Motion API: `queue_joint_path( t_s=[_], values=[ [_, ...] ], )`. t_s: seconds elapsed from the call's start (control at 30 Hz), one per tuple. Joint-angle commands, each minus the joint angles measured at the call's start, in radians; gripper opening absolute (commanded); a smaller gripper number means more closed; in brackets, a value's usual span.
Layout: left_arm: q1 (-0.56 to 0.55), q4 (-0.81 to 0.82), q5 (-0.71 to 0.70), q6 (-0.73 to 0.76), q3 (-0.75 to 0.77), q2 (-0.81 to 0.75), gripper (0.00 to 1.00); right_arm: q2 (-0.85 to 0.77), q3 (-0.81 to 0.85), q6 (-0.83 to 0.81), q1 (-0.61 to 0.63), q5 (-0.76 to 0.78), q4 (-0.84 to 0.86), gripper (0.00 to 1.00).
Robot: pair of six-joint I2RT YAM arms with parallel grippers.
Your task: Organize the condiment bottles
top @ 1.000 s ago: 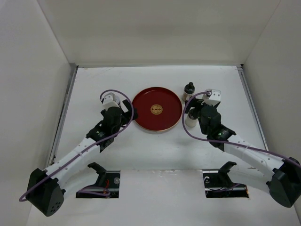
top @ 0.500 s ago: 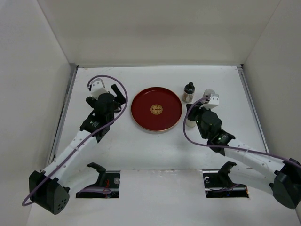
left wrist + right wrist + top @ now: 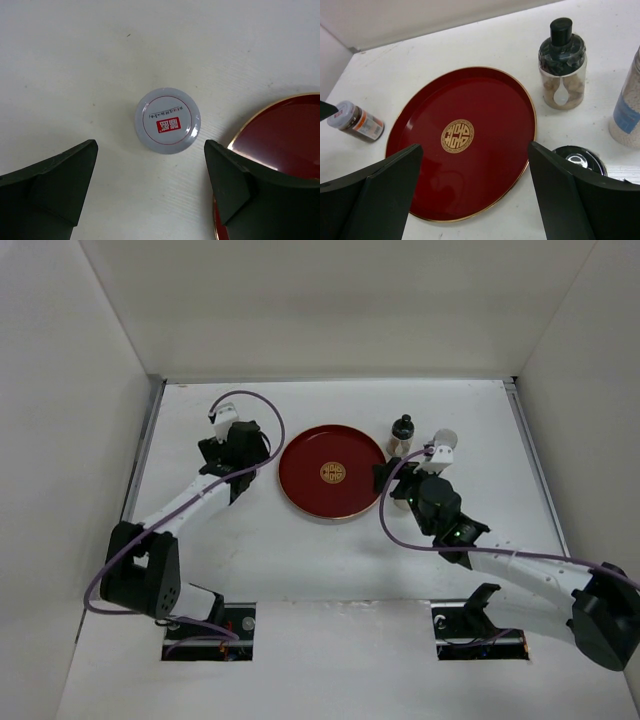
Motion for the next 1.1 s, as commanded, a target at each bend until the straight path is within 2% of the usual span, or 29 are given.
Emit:
queue_joint_path(
  t_s=[0.0, 0.23, 0.37, 0.5, 0.63, 0.7, 0.87, 1.07],
  values=[
    [0.020, 0.112, -0.002, 0.030, 0.065, 0.041, 0.89, 0.020, 0.016, -0.004, 0.009, -0.018, 0.071, 0.93],
    [0.031, 0.138, 0.025, 0.022, 0.124, 0.187, 0.84, 0.051, 0.022, -0.010, 0.011, -0.027, 0.080, 0.93],
    [0.033, 0.152, 0.025, 0.019, 0.143, 0.224, 0.68, 0.060, 0.024, -0.013, 0.011, -0.027, 0.080, 0.93],
    [0.023, 0.152, 0.015, 0.013, 0.140, 0.238, 0.61, 0.071, 0.026, -0.013, 0.011, -0.027, 0.083, 0.93],
    [0.031, 0.147, 0.009, -0.008, 0.129, 0.204, 0.40, 0.081, 0.024, -0.011, 0.011, -0.027, 0.084, 0.93],
    [0.033, 0.144, 0.007, -0.019, 0.126, 0.166, 0.34, 0.083, 0.026, -0.011, 0.011, -0.027, 0.084, 0.94],
    [0.019, 0.143, -0.016, -0.017, 0.144, 0.026, 0.31, 0.084, 0.026, -0.011, 0.011, -0.027, 0.084, 0.94],
    [-0.099, 0.136, -0.008, 0.016, 0.210, -0.019, 0.31, 0.055, 0.009, -0.001, 0.003, -0.023, 0.094, 0.94]
  ],
)
